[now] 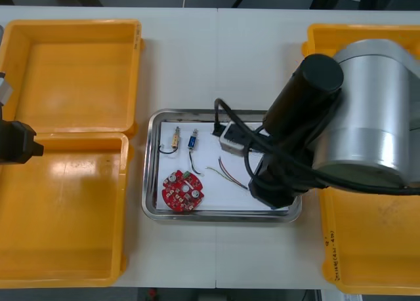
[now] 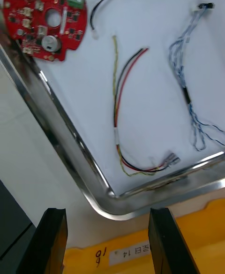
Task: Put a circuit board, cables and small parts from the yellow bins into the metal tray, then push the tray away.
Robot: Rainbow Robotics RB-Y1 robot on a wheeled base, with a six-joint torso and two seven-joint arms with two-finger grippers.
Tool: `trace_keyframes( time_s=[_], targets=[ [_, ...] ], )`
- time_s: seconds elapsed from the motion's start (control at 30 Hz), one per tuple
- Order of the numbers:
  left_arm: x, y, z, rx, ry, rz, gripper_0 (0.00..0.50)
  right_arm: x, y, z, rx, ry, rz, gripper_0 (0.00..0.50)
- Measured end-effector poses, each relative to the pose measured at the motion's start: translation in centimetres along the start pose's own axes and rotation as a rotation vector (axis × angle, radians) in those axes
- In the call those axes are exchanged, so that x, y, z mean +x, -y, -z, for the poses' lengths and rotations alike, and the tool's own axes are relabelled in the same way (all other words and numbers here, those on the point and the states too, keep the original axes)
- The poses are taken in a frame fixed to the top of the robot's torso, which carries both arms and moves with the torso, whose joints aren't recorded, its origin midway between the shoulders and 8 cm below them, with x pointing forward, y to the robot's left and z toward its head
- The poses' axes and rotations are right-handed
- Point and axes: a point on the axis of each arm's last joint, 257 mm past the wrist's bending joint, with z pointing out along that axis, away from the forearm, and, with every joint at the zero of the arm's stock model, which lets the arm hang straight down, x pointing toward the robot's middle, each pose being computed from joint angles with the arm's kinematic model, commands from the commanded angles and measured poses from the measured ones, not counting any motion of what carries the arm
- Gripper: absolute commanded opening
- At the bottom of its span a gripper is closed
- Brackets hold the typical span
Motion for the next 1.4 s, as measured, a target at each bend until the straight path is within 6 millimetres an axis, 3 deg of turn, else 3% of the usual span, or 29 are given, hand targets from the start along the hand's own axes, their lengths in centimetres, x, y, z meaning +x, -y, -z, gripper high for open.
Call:
trace_keyframes(
  time_s=[0.23, 0.43, 0.93, 1.4],
  targets=[
    [0.1, 0.3, 0.0, 0.011, -0.005, -0.003, 0.500, 0.0, -3.0, -1.7, -0.029, -0.036, 0.079, 0.500],
    [0.1, 0.3, 0.0, 0.011, -0.005, -0.003, 0.500, -0.8, -3.7, -3.3, 0.037, -0.040, 0.128, 0.500],
    [0.1, 0.3, 0.0, 0.011, -0.005, -0.004, 0.500, -2.8, -6.2, -7.0, -0.009, -0.016, 0.138, 0.500],
    [0.1, 0.3, 0.0, 0.011, -0.005, -0.004, 0.500, -2.3, -8.4, -10.6, 0.012, -0.032, 0.208, 0.500]
  ],
)
